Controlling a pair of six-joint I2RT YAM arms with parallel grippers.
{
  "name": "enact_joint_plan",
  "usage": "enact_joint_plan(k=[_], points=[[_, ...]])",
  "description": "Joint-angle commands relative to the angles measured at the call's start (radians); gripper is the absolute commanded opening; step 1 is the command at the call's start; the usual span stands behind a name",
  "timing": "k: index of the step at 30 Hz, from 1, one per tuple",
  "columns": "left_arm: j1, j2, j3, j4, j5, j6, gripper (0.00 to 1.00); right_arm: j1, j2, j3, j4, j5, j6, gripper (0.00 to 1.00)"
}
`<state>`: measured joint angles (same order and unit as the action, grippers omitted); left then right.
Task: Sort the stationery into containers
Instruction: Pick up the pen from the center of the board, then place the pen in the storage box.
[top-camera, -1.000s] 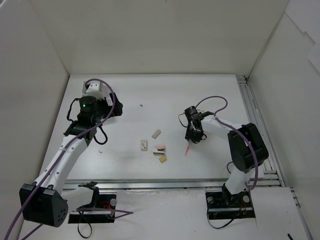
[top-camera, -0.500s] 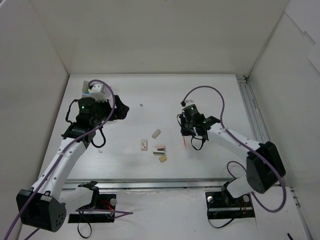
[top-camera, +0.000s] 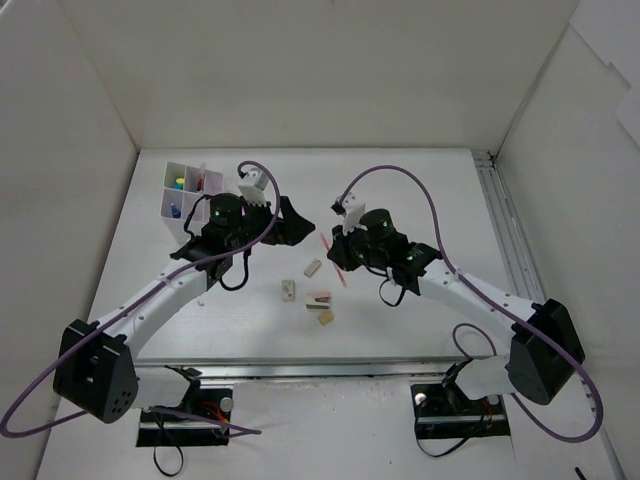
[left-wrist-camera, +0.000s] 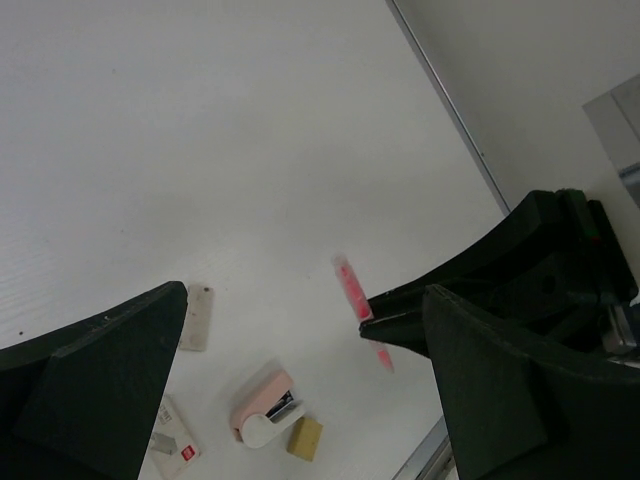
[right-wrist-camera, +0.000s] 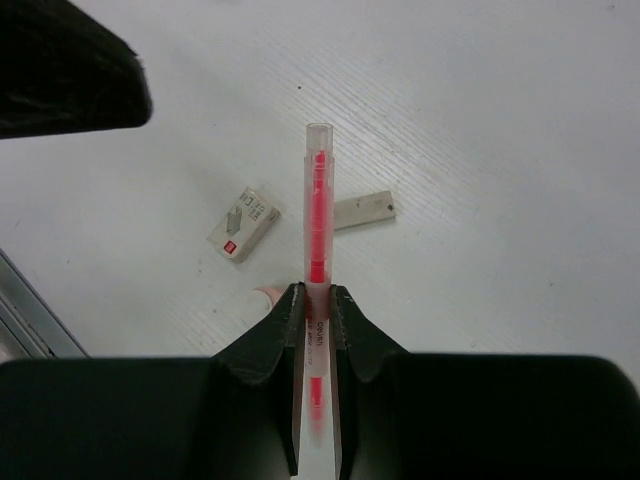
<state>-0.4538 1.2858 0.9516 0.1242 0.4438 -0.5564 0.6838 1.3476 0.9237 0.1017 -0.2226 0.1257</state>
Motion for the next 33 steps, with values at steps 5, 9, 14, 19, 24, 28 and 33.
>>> enact_joint_plan(k=[5,9,14,19,24,28,33], points=[[-0.029,0.049,0.035,0.201,-0.059,-0.068,0.94,0.034,0.047,0.099,0.145,-0.046,0.002,0.0],[-0.039,0.099,0.055,0.204,-0.043,-0.071,0.78,0.046,0.071,0.118,0.168,-0.04,0.002,0.0],[-0.039,0.109,0.038,0.229,-0.053,-0.082,0.73,0.051,0.074,0.133,0.205,0.032,0.031,0.0],[-0.048,0.121,0.036,0.253,-0.034,-0.077,0.42,0.049,0.111,0.167,0.214,0.048,0.043,0.0],[-0.048,0.104,0.009,0.282,0.0,-0.062,0.0,0.057,0.16,0.208,0.228,0.089,0.037,0.0],[-0.048,0.069,0.007,0.253,-0.022,-0.001,0.0,0.059,0.189,0.277,0.205,0.071,-0.001,0.01],[0.01,0.014,0.032,0.187,-0.131,0.056,0.0,0.054,0.203,0.346,0.13,0.036,-0.017,0.41]])
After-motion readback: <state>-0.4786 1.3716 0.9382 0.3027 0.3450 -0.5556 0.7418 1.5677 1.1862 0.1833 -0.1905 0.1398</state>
